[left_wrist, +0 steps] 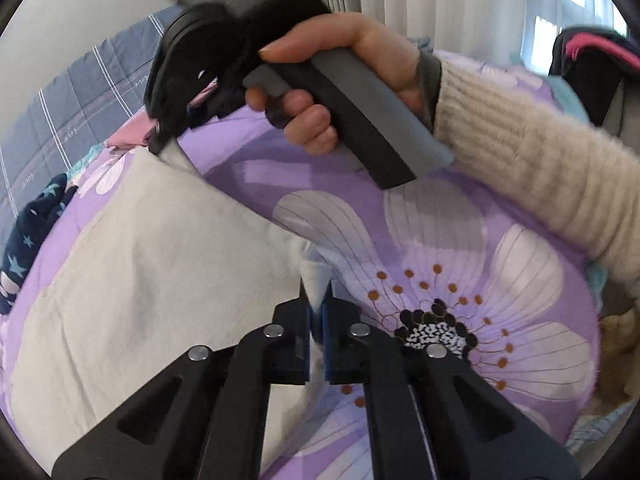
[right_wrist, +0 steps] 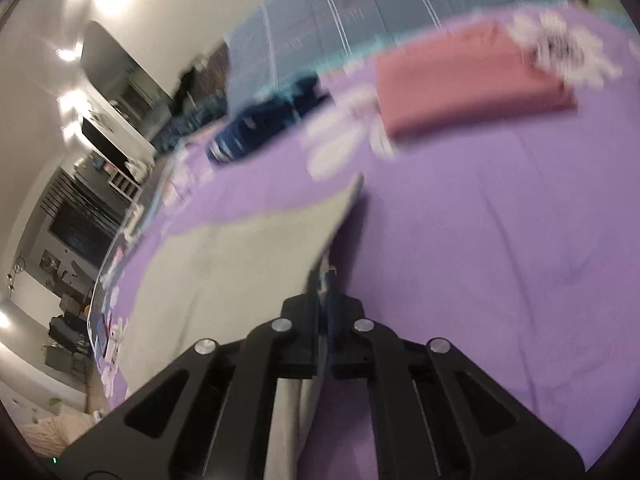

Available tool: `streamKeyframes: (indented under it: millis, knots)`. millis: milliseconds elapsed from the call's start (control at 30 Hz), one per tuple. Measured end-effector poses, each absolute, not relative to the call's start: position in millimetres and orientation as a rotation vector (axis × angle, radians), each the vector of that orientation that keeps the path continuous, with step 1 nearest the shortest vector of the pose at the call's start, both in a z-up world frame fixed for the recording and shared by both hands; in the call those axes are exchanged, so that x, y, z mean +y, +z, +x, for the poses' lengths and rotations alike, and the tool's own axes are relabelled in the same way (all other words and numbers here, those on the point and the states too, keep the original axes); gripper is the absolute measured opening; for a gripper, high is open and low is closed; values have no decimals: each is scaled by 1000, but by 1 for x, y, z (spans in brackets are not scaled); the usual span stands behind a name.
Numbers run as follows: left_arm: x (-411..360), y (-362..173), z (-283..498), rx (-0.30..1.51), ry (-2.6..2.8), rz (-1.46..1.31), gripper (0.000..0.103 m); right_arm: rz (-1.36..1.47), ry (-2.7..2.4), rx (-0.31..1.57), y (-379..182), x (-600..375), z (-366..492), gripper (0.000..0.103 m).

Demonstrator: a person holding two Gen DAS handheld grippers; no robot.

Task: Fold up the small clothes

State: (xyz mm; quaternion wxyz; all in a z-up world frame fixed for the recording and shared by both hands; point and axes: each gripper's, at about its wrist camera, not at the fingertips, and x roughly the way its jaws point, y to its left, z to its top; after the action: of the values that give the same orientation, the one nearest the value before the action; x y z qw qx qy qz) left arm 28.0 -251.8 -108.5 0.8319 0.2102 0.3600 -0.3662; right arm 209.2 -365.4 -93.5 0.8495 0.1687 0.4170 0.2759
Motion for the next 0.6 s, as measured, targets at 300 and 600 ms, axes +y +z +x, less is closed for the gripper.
streamKeyframes:
  millis: [300, 600]
  knots:
    - [-245, -105, 34, 803, -844, 324, 2, 432, 574, 892, -116, -378, 221, 2]
    - [-248, -113, 36, 833, -877, 318, 2, 387, 574, 837, -110, -379, 208, 2]
